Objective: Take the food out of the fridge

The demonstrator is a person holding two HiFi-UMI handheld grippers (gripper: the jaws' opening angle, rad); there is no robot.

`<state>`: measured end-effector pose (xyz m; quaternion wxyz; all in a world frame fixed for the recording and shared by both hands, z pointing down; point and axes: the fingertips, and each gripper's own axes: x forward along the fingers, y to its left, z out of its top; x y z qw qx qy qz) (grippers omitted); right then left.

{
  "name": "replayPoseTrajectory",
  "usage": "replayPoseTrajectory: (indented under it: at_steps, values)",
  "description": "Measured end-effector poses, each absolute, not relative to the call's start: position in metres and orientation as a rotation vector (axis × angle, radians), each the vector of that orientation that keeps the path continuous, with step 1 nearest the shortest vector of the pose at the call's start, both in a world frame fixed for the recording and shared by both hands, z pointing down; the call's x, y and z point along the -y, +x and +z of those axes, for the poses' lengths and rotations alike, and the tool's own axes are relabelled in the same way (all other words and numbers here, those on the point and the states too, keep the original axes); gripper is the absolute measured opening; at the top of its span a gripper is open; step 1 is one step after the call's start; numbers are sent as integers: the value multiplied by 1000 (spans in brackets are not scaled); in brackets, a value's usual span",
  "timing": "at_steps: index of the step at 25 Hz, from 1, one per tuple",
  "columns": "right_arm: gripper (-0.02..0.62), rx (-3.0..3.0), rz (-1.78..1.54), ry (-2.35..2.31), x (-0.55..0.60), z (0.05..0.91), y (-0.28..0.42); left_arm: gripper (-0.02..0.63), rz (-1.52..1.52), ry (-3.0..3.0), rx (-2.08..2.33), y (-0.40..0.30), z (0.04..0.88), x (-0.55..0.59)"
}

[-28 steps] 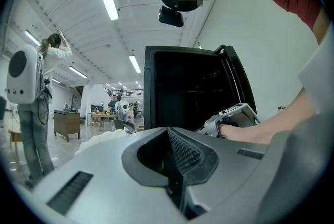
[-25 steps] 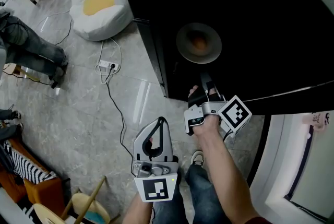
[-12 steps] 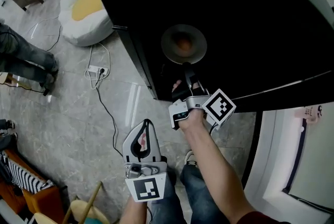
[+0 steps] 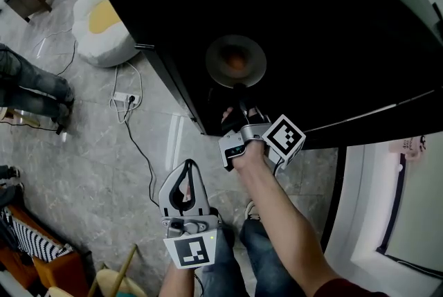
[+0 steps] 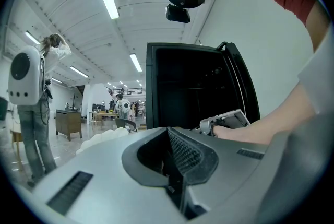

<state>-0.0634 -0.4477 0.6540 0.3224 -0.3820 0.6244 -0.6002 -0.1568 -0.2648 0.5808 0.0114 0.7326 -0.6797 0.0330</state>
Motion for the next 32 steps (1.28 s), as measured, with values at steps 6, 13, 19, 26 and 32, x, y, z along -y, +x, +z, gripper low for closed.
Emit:
replayPoseTrajectory:
  at_steps: [6,13,19,26,32]
  values:
    - [86,-1619,-1581,-987,451,654,-62,14,109,2277,2111,-155,584,264]
    - [86,-1586,-1599,-971,451,653,-64,14,114,2277,2107,-153,586,260]
    - [86,-1585,-1604,-980,451,653,-63,14,116,2275,2105,-153,587,261]
    - [83,-1573,-1613,-979,450,653,-62,14,119,2276,2101,-151,588,261]
    - [41,-1581,-1609,-986,449,649,-63,14,121,2273,2095,-149,591,260]
